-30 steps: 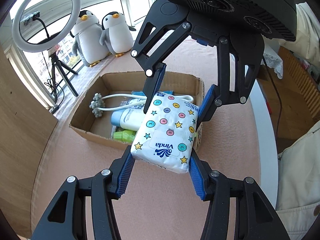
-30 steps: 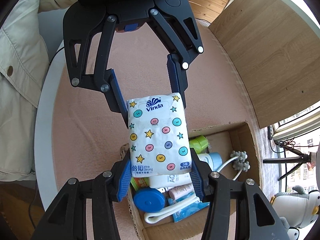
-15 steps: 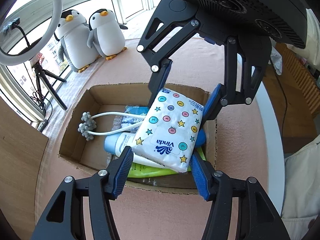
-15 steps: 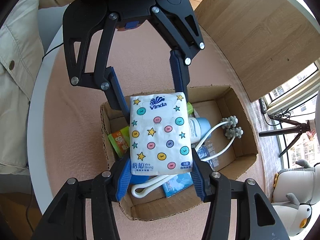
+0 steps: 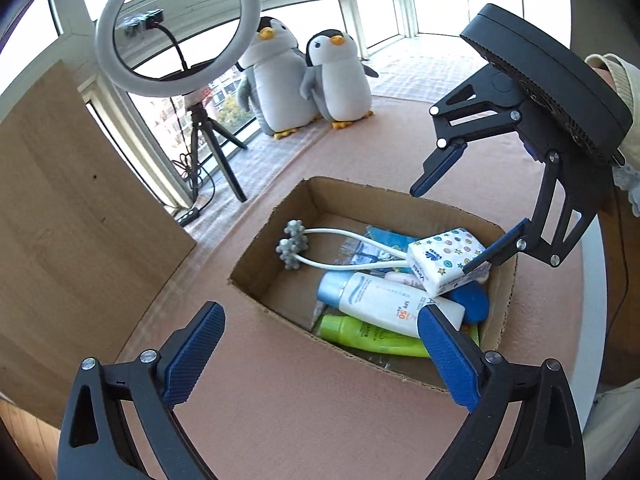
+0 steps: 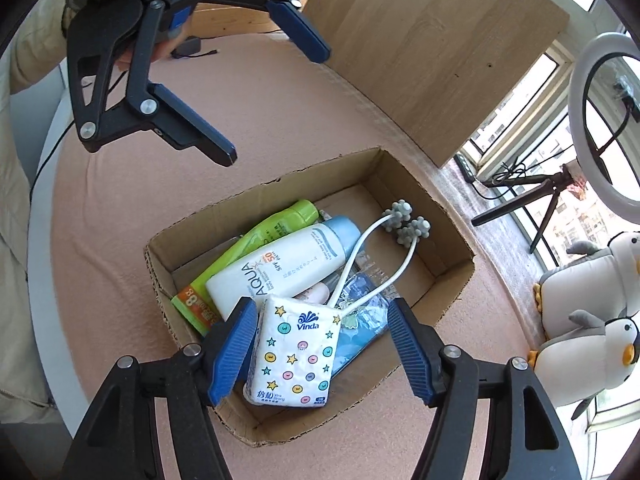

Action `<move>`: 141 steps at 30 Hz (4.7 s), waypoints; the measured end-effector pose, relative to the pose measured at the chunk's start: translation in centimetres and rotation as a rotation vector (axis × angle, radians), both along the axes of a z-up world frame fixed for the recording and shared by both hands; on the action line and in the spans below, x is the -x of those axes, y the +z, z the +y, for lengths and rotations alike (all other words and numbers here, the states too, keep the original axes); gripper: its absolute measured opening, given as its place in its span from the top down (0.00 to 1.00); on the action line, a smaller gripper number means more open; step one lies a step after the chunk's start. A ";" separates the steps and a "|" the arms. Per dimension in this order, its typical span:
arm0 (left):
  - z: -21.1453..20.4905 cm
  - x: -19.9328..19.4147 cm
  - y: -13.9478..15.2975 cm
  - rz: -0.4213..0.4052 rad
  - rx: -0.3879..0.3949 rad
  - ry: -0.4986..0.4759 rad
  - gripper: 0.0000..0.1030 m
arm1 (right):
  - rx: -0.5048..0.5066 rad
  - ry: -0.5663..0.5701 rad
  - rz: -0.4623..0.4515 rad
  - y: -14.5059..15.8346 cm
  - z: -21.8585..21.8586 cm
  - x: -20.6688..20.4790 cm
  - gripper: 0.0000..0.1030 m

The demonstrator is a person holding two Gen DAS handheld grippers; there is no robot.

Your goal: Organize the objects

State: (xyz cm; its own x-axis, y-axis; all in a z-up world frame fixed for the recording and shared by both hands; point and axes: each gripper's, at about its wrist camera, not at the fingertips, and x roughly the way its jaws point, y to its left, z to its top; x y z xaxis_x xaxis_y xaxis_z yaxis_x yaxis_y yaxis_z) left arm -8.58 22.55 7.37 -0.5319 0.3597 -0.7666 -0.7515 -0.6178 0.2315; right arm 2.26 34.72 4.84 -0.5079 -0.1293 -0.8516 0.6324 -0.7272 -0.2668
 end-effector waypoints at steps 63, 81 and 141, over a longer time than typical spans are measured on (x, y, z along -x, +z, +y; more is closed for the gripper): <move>-30.9 -13.1 4.1 -0.010 -0.355 0.969 0.01 | 0.197 -0.824 0.018 1.1 -21.7 3.2 0.02; -29.7 -13.9 3.7 -0.029 -0.309 0.976 0.01 | 0.219 -0.822 0.016 0.9 -21.4 2.0 0.02; -30.2 -13.7 3.1 -0.049 -0.286 0.971 0.01 | 0.211 -0.800 0.019 1.0 -21.2 1.8 0.02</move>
State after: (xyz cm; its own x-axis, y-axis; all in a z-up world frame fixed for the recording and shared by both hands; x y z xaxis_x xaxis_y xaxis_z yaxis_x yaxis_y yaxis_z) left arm 5.07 -7.70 10.43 -0.6627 -0.0378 -0.7480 0.1003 -0.9942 -0.0386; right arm 0.46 13.53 5.85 -0.5281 0.1209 -0.8405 -0.1003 -0.9918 -0.0797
